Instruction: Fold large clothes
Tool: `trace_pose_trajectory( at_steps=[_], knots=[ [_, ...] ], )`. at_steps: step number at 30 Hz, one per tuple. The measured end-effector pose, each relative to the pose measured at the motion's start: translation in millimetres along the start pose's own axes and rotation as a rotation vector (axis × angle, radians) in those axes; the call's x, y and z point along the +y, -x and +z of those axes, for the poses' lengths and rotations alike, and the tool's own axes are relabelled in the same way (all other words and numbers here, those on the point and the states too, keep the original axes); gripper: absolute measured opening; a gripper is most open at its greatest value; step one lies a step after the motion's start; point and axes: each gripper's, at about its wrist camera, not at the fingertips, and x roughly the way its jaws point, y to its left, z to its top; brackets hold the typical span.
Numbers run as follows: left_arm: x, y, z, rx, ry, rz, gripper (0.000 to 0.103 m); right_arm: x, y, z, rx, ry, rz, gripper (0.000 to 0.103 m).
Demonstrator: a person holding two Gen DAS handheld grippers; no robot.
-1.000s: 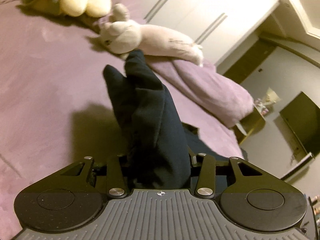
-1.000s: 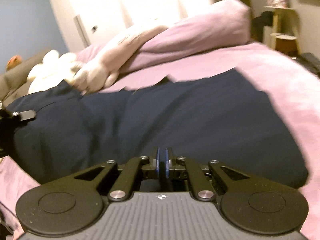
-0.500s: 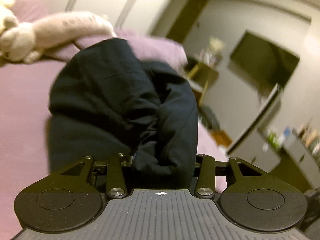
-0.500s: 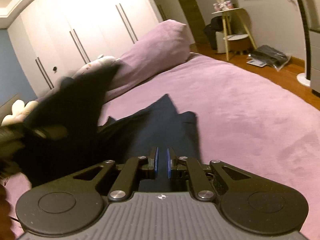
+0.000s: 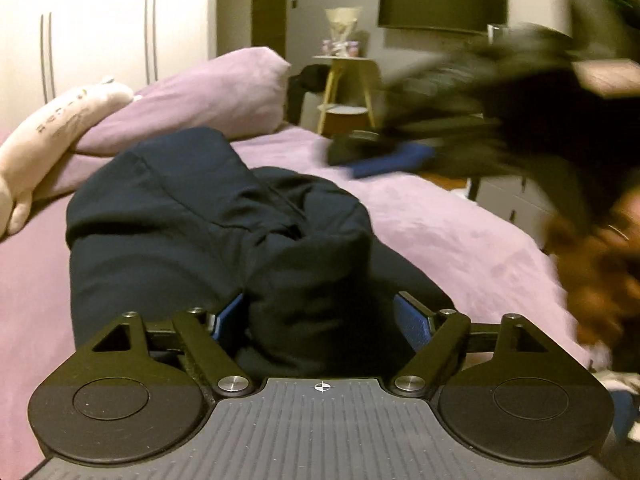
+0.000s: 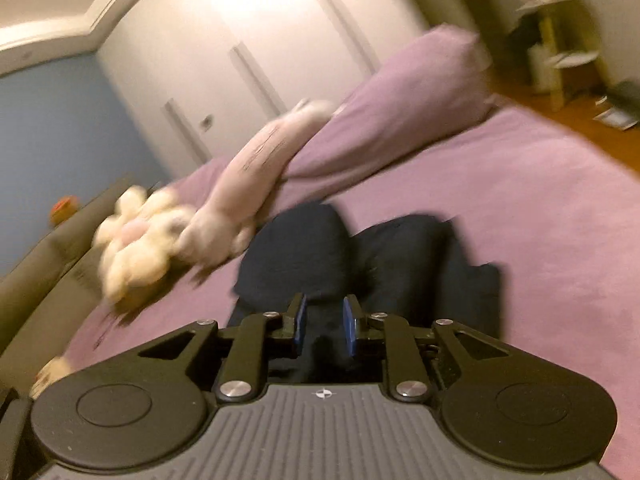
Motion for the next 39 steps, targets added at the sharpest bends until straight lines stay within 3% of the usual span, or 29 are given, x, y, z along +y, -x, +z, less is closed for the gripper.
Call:
trace_pose_trajectory(
  at_steps=[3,6,8,11,13,14,19,23,26,28,30,36,39],
  knots=[
    [4,27,-9,-0.011,0.003,-0.045,0.083,-9,-29,-12,0.127,-0.021,-0.043,0.019],
    [23,59,-11,-0.028,0.091,-0.081,0.083,-26,-29,-36,0.114,-0.025,-0.09,0.019],
    [48,76,-12,-0.061,0.19,-0.048,0.083,-42,-23,-51,0.082,-0.051,-0.082,0.018],
    [88,81,-16,-0.079,0.345,0.069,0.085,-48,-20,-63,0.065,-0.004,-0.134,0.01],
    [111,71,-19,-0.026,0.461,0.167,0.079,-46,-18,-62,0.062,0.005,-0.15,0.01],
    [121,65,-23,-0.006,0.524,0.176,0.078,-43,-17,-59,0.067,0.006,-0.154,0.01],
    [147,45,-49,0.097,0.748,0.069,0.075,-39,-11,-45,0.087,-0.042,-0.136,0.014],
    [150,36,-55,0.102,0.785,0.034,0.075,-49,4,-33,0.047,-0.19,-0.033,0.029],
    [149,33,-55,0.109,0.785,0.024,0.076,-53,7,-26,0.018,-0.283,0.044,0.047],
    [148,29,-49,0.115,0.765,0.033,0.078,-52,-1,-22,0.019,-0.319,0.094,0.064],
    [143,28,-45,0.118,0.744,0.043,0.078,-44,-18,-21,0.066,-0.308,0.119,0.069],
    [147,28,-42,0.125,0.743,0.036,0.078,-25,-65,-24,0.18,-0.177,0.053,0.068],
    [156,32,-37,0.101,0.748,0.073,0.078,-20,-68,-20,0.172,-0.126,0.044,0.047]
  ],
)
